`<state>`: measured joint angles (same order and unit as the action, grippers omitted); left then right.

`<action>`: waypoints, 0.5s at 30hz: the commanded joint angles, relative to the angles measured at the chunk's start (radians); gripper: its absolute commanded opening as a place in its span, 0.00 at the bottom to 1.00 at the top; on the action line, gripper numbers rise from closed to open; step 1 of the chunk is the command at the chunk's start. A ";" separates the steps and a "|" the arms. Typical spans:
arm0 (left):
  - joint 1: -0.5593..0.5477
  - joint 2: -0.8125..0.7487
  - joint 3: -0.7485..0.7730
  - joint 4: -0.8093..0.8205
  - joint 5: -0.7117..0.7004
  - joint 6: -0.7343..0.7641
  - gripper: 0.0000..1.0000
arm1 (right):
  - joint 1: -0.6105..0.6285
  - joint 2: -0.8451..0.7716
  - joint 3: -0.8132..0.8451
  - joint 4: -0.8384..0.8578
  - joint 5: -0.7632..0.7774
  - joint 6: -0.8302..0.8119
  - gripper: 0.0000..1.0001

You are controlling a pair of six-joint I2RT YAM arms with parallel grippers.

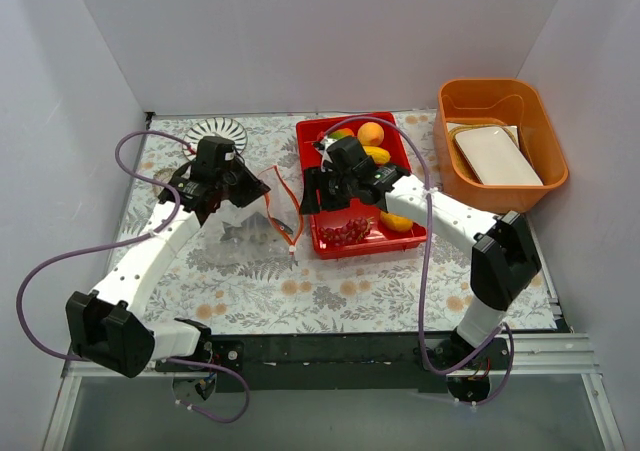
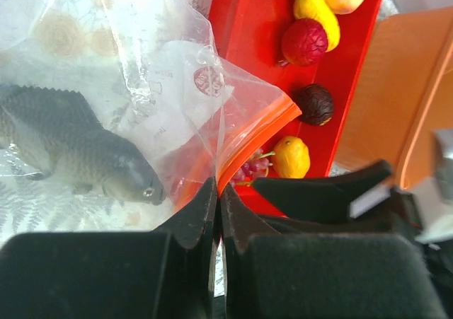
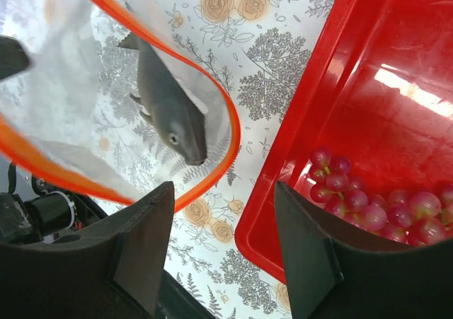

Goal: Place the food in the zip-top bag and seal the zipper
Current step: Place the fake fish in the zipper food storage bag.

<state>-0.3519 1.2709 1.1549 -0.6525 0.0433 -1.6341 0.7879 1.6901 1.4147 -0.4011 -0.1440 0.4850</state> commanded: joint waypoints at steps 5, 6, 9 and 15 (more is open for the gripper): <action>0.019 -0.071 0.085 -0.048 -0.020 0.023 0.00 | 0.004 0.040 -0.002 0.108 -0.141 -0.016 0.64; 0.021 -0.073 0.082 -0.052 -0.020 0.022 0.00 | 0.004 0.048 0.000 0.111 -0.147 -0.016 0.64; 0.021 -0.079 0.077 -0.053 -0.020 0.023 0.00 | 0.004 0.071 0.006 0.123 -0.169 -0.014 0.64; 0.027 -0.094 0.063 -0.041 -0.016 0.017 0.00 | -0.004 0.126 0.029 0.136 -0.227 -0.003 0.53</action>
<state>-0.3347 1.2175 1.2049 -0.6945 0.0360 -1.6199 0.7876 1.7889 1.4094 -0.3088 -0.3050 0.4797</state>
